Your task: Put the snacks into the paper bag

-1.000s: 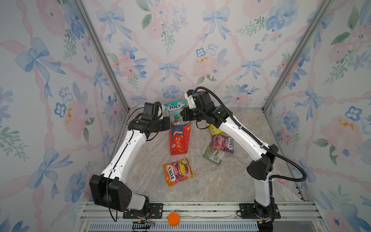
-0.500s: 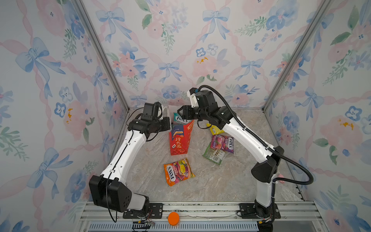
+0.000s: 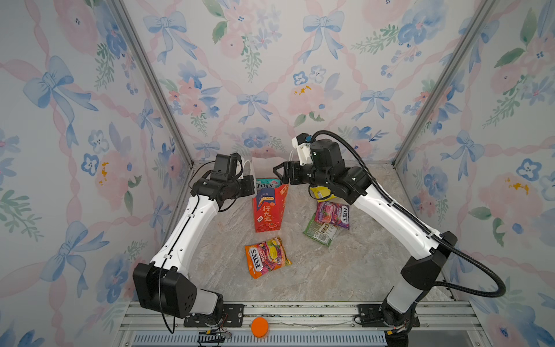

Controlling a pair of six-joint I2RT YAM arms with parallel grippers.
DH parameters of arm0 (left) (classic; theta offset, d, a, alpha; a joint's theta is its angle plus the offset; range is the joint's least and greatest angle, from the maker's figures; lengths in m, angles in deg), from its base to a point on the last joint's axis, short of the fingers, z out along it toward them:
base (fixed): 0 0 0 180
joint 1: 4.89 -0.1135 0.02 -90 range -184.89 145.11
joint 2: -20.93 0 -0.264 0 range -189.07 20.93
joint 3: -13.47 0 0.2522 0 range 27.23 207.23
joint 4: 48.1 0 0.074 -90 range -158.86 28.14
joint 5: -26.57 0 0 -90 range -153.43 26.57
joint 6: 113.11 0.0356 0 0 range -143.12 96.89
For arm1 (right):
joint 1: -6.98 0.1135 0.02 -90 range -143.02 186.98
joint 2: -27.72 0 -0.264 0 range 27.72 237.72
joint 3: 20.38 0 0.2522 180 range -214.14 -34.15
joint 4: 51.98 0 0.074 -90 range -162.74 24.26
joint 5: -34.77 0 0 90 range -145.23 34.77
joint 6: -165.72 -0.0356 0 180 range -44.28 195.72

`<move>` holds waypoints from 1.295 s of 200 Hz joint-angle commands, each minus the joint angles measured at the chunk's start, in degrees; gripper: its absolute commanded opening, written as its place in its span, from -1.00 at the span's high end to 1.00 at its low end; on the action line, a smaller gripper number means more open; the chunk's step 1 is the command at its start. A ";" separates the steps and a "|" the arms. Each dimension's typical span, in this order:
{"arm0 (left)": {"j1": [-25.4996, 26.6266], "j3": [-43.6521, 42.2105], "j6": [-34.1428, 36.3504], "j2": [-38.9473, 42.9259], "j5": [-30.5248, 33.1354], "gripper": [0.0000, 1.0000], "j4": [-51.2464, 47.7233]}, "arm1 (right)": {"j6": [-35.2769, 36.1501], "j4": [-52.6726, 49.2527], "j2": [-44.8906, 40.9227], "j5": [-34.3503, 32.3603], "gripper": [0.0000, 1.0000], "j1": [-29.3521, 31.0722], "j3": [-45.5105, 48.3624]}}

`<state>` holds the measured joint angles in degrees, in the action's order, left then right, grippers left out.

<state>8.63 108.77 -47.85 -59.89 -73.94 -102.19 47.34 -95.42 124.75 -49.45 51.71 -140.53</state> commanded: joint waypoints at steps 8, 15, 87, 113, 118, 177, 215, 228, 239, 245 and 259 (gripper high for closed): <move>0.19 -0.80 -0.13 0.05 -0.31 1.00 -2.00 | -0.82 0.16 -7.64 -0.52 -0.52 0.09 12.80; 0.28 -0.77 -0.10 0.01 -0.26 1.00 -1.96 | -1.50 0.23 -8.99 -0.76 -0.53 0.18 16.00; 0.23 -1.14 -0.23 0.09 -0.47 1.00 -2.02 | -5.34 -2.19 -10.96 2.30 -0.43 3.67 36.17; 0.24 -1.21 -0.40 0.07 -0.45 1.00 -2.02 | -3.58 -3.84 -6.54 5.43 -0.27 5.81 36.29; 0.21 -1.21 -0.48 0.15 -0.45 1.00 -2.02 | -3.22 -4.22 -5.59 5.89 -0.23 6.21 36.10; 0.37 -1.29 -0.74 0.40 -0.39 1.00 -1.98 | -1.45 -5.64 3.75 9.61 0.09 7.82 34.07; 0.36 -1.21 -0.58 0.48 -0.38 1.00 -2.03 | -1.34 -4.44 8.16 12.10 0.23 8.13 33.14; 0.35 -1.25 -0.56 0.51 -0.35 1.00 -2.02 | -1.48 -3.92 9.38 12.69 0.27 8.18 32.74; 0.36 -1.25 -0.58 0.58 -0.31 1.00 -2.03 | -1.60 -3.66 10.13 13.17 0.30 8.27 32.50; 0.34 -1.36 -0.58 0.57 -0.39 1.00 -2.02 | -1.70 -3.50 10.52 13.28 0.32 8.27 32.44; 0.28 -1.34 -0.55 0.73 -0.25 1.00 -2.02 | -1.70 -3.39 11.21 13.68 0.33 8.43 32.21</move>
<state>8.63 108.75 -47.85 -59.89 -73.96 -102.19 45.30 -98.80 134.43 -37.58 59.18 -106.63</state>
